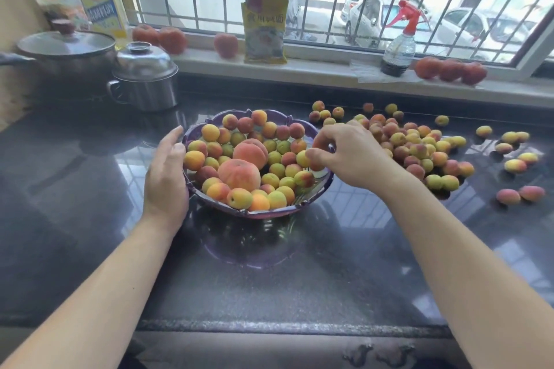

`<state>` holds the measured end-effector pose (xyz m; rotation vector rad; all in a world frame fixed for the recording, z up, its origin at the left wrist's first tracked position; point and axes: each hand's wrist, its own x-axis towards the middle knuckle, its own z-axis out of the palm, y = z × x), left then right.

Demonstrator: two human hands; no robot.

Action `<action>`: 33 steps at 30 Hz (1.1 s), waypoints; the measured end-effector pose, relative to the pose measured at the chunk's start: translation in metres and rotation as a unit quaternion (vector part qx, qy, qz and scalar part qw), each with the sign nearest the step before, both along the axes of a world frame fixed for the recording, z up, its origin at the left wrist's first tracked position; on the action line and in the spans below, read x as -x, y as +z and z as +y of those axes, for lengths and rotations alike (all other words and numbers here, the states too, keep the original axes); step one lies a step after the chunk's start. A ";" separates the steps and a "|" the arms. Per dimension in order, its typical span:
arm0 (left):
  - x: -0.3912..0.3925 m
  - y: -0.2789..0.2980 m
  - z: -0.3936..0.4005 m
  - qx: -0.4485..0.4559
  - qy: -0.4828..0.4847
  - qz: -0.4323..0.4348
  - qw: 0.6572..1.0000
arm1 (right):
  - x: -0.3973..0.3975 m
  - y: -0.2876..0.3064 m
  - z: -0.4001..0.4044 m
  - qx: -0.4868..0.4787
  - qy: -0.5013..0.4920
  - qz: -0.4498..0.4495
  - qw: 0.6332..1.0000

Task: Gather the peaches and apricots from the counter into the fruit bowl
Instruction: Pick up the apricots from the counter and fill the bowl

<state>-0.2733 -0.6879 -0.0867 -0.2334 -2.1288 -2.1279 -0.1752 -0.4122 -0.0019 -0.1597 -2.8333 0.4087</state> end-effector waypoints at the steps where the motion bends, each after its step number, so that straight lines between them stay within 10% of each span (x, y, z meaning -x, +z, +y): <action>1: 0.000 0.000 -0.001 -0.002 0.002 0.001 1.000 | 0.002 -0.004 0.002 0.022 -0.005 0.004 1.000; 6: 0.000 0.001 -0.001 -0.005 0.004 0.007 1.000 | -0.003 -0.020 0.037 0.112 -0.138 0.180 0.968; 11: -0.001 0.002 0.003 -0.004 0.000 0.011 1.000 | -0.006 -0.071 0.086 -0.018 -0.254 0.016 0.967; 19: 0.001 -0.002 0.002 -0.011 0.000 0.006 1.000 | -0.003 -0.088 0.093 -0.018 -0.244 0.080 0.966; 26: 0.006 -0.005 0.000 -0.007 0.005 0.001 1.000 | -0.018 -0.029 0.055 0.199 -0.127 0.219 0.947; 33: 0.007 -0.006 -0.001 -0.017 0.011 -0.001 1.000 | 0.028 -0.001 0.015 0.079 0.035 0.004 0.996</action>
